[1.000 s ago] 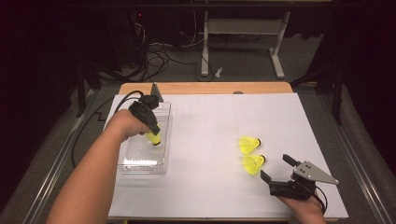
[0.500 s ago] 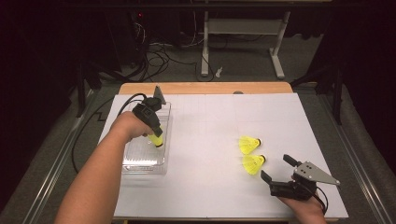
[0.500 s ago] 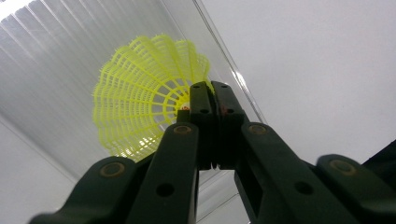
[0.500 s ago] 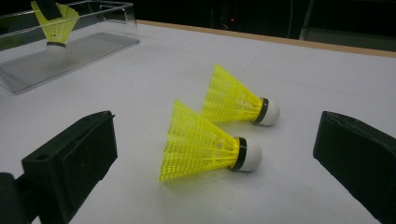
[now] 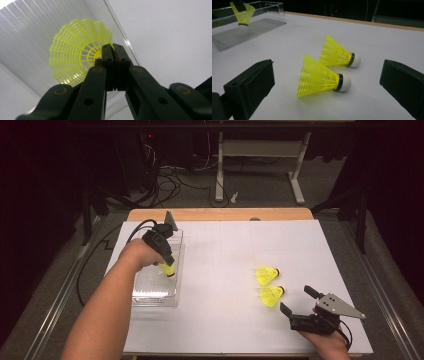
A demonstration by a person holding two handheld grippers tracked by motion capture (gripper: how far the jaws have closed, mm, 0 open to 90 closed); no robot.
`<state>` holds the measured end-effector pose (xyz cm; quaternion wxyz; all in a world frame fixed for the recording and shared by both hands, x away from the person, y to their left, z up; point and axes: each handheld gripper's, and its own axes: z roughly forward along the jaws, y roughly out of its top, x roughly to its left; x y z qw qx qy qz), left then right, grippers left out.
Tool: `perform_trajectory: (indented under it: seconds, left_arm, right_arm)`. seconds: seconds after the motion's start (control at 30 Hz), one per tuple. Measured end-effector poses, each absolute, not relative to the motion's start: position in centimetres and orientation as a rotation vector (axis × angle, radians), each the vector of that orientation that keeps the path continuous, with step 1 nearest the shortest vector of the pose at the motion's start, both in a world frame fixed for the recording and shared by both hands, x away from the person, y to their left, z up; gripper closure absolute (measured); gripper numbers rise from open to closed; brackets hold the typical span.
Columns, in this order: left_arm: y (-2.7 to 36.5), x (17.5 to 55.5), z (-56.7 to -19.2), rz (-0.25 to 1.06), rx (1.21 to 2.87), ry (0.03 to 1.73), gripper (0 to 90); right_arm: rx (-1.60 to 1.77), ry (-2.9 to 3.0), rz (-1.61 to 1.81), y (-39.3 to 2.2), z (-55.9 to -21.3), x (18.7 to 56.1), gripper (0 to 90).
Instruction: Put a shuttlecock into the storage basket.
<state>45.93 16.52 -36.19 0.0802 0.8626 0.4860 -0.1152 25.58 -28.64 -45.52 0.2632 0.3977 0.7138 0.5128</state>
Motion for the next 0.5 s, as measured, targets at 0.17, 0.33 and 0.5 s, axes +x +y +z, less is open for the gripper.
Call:
perform_trajectory:
  seconds: [0.17,0.33,0.5]
  left_arm:
    - [16.4,46.2,-36.5,-0.338,2.577,1.46,88.9]
    - [16.2,46.7,-37.2,-0.349,2.56,1.463,89.0]
    - [16.2,47.1,-37.6,-0.33,2.534,1.473,89.0]
  right_arm:
    - [1.076,1.93,1.386,-28.7,-45.5,25.6,0.4]
    - [1.077,1.933,1.385,-28.7,-45.6,25.6,0.4]
    - [1.077,1.931,1.384,-28.8,-45.6,25.6,0.4]
